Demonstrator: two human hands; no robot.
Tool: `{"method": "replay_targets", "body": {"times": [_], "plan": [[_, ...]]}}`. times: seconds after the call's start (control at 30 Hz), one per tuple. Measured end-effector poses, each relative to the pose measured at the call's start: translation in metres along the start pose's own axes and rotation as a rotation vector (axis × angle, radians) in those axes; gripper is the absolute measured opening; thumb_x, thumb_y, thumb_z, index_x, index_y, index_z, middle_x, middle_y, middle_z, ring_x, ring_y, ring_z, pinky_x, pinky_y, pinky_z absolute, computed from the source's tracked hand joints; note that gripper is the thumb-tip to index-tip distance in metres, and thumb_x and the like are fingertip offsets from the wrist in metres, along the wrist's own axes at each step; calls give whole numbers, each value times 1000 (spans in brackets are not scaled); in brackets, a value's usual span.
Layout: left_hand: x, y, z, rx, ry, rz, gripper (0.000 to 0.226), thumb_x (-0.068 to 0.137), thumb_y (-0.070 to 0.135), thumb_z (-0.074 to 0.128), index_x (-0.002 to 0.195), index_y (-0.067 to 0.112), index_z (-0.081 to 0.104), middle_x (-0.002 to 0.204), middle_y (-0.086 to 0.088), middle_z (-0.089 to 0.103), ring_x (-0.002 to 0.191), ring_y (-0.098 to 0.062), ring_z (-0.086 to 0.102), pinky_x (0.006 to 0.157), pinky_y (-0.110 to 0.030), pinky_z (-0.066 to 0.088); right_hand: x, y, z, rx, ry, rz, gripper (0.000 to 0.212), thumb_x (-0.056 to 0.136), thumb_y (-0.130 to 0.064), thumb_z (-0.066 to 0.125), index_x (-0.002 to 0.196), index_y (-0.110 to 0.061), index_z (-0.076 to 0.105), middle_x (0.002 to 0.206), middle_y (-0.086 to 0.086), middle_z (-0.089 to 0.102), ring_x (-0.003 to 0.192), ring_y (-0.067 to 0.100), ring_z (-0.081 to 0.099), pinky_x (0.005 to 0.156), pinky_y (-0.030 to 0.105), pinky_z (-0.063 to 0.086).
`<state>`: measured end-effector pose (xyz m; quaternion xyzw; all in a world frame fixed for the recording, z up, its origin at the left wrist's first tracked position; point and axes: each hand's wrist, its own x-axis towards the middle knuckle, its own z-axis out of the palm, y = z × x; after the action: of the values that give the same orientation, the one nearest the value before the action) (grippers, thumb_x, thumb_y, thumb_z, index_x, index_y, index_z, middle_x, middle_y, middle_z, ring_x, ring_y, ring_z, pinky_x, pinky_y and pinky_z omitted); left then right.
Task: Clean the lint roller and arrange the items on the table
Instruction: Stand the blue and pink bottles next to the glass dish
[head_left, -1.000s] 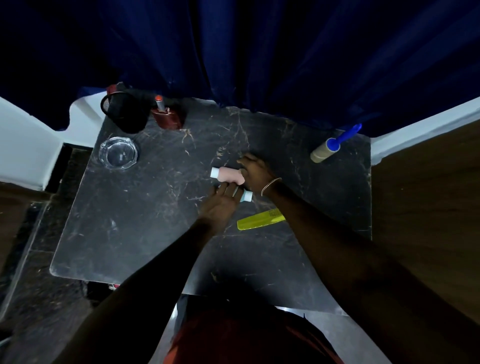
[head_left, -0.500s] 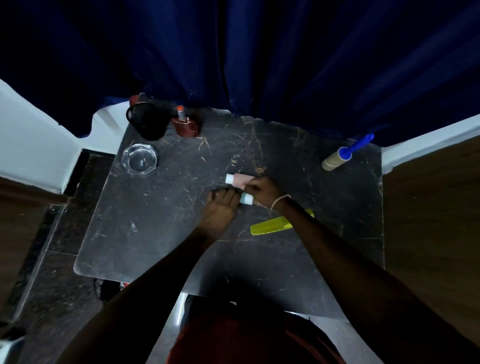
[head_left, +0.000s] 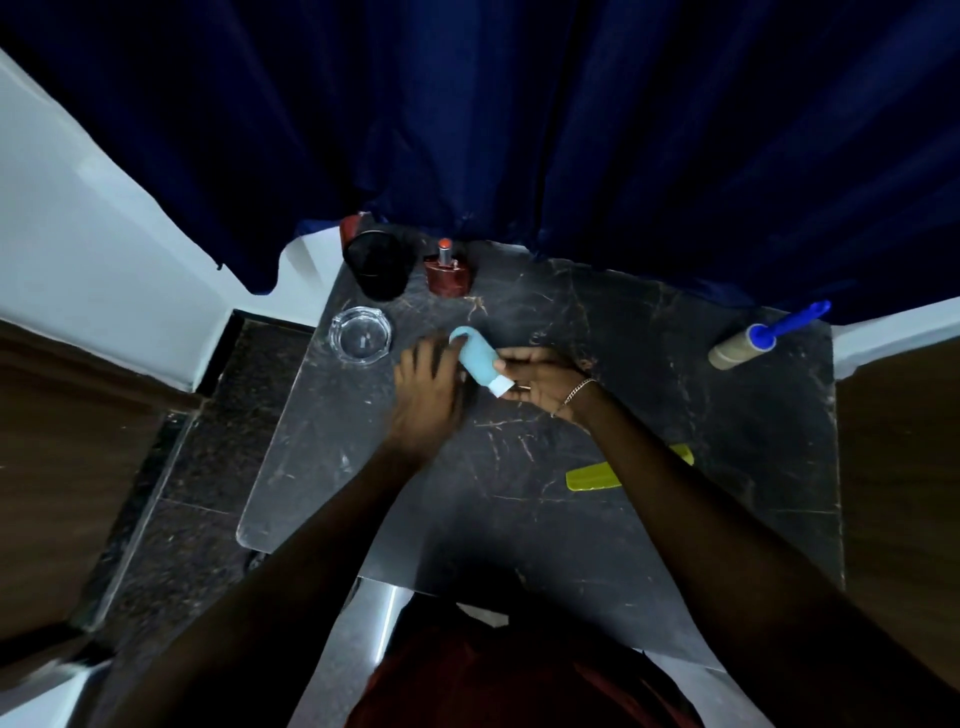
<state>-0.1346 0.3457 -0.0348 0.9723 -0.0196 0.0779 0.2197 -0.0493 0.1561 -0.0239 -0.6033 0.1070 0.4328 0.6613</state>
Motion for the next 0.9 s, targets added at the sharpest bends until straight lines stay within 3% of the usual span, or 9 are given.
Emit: {"method": "replay_targets", "body": {"times": [0.1,0.17,0.23,0.33,0.43,0.57,0.67,0.77,0.9], "plan": [[14,-22,-8,-445,32,-240,58,91,3,58,146,7,41,137,-17,47,119,-30,52,100,-40,47,14,-7,17,-27,41,-38,42,94,-5,64,135,2,55,118,16,67,101,25,67,95,37,53],[30,-32,-15,-871,-60,-478,54,93,-5,58,144,6,43,123,-12,56,104,-22,61,87,-32,52,23,-13,27,-59,76,-72,42,91,-2,67,131,1,56,117,15,67,103,27,66,93,40,55],[47,-42,-21,-1081,-161,-608,50,95,-5,60,141,8,47,113,-6,63,98,-19,64,79,-30,54,33,-20,37,-106,110,-113,38,88,2,70,123,-3,59,113,15,66,102,27,65,88,40,57],[68,-57,-28,-976,-304,-470,40,92,8,72,130,15,58,106,-2,71,99,-19,68,79,-36,61,49,-29,54,-185,170,-171,44,82,9,74,122,1,58,111,15,64,102,27,63,89,46,57],[83,-67,-29,-813,-274,-373,27,89,4,74,115,6,66,100,-11,70,90,-23,66,84,-48,58,63,-36,66,-375,258,-248,50,76,8,79,121,4,61,108,16,68,96,21,63,88,41,55],[97,-79,-28,-665,-260,-281,18,84,-1,77,100,-4,68,84,-16,66,75,-16,57,74,-37,51,78,-39,76,-569,353,-294,43,72,3,82,110,3,64,96,10,69,85,17,61,66,18,49],[102,-85,-23,-556,-296,-228,9,82,-5,74,87,-6,67,76,-9,58,74,-17,51,68,-38,46,86,-33,81,-622,393,-297,41,72,1,83,109,2,65,97,12,70,85,16,60,70,25,50],[103,-90,-18,-480,-285,-196,5,80,-6,71,81,-5,66,74,-10,60,73,-16,51,68,-38,44,94,-26,87,-675,418,-311,37,74,-3,83,106,1,64,91,3,63,83,13,57,61,14,42],[104,-93,-10,-415,-280,-206,7,79,-2,70,85,1,70,82,-19,71,73,-19,57,69,-38,49,102,-21,89,-710,438,-279,33,79,-7,78,107,-5,62,94,3,65,87,15,59,76,30,49]]}}
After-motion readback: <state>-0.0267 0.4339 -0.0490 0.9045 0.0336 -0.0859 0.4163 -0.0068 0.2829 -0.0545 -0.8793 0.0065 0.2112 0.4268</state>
